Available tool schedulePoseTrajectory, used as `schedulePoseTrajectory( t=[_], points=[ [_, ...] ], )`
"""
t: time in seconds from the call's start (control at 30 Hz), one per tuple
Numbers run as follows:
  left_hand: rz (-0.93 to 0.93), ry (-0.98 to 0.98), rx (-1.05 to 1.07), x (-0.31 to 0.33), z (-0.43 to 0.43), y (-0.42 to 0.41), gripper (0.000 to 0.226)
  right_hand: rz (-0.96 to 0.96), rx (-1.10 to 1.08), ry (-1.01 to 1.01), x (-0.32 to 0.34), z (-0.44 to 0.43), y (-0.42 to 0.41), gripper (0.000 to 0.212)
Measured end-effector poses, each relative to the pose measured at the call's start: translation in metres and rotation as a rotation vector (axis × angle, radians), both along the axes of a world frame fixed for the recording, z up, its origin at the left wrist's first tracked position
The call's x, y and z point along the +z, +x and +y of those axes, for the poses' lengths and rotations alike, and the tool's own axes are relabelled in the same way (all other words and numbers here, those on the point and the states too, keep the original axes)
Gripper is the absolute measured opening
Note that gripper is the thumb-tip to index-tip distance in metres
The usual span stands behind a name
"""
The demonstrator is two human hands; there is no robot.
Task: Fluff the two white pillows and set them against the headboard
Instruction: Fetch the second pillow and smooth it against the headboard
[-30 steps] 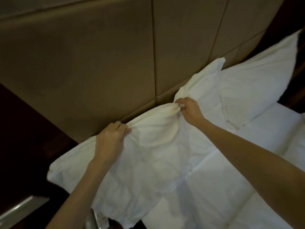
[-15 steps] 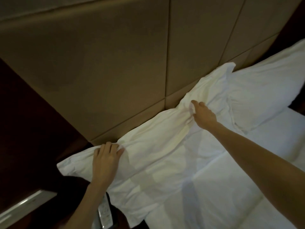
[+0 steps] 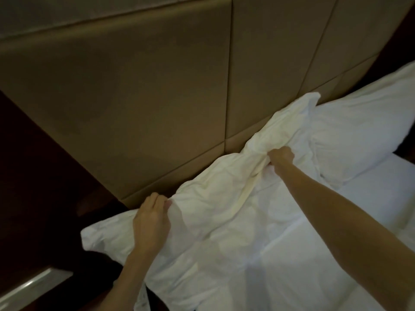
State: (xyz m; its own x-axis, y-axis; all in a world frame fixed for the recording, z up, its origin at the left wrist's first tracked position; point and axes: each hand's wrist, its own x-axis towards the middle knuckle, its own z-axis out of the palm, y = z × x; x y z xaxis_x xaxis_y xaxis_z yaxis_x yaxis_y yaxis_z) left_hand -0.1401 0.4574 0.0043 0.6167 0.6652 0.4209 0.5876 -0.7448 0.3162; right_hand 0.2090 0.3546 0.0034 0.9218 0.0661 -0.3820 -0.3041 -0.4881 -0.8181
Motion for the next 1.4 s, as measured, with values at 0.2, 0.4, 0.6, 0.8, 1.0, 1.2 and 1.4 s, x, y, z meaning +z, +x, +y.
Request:
schedulePoseTrajectory(
  t=[0.2, 0.4, 0.6, 0.8, 1.0, 1.2, 1.4],
  points=[
    [-0.177, -0.08, -0.04, 0.036, -0.007, 0.026, 0.02, -0.125, -0.243, 0.315, 0.052, -0.04, 0.024, 0.04],
    [-0.3, 0.051, -0.057, 0.069, -0.01, 0.054, 0.024, -0.055, -0.432, 0.692, 0.08, -0.077, 0.042, 0.031],
    [-0.357, 0.034, 0.002, 0.057, -0.002, 0.057, 0.02, -0.105, -0.416, 0.662, 0.078, -0.067, 0.051, 0.023],
    [-0.066, 0.125, 0.065, 0.019, 0.002, 0.044, 0.018, -0.033, 0.081, 0.414, 0.055, -0.037, 0.049, 0.021],
    [0.13, 0.273, -0.176, 0.009, -0.031, 0.081, 0.051, -0.02, 0.338, 0.378, 0.026, -0.03, 0.053, 0.055],
    [0.472, 0.423, -0.658, 0.0, -0.047, 0.164, 0.053, -0.127, 0.295, 0.298, 0.019, -0.052, 0.073, 0.058],
    [0.697, 0.511, -0.492, 0.004, 0.013, 0.199, 0.064, -0.134, 0.191, 0.223, 0.002, -0.084, 0.086, 0.056]
  ],
)
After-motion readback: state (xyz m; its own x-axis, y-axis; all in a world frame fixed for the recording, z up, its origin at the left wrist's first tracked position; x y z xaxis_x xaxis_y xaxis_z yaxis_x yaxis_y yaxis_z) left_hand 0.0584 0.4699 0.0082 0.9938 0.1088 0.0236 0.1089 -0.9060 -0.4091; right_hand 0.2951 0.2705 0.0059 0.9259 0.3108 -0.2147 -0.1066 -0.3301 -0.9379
